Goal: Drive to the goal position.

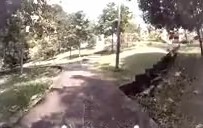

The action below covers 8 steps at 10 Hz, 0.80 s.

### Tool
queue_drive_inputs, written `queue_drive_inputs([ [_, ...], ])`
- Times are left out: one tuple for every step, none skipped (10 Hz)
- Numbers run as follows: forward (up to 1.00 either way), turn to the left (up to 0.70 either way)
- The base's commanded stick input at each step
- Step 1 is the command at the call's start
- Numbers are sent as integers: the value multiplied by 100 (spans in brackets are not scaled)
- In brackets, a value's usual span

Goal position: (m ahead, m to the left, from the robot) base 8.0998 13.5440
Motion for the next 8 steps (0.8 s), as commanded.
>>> queue_drive_inputs([
  [45,0],
  [45,0],
  [45,0],
  [45,0],
  [45,0],
  [45,13],
  [45,26],
  [45,27],
])
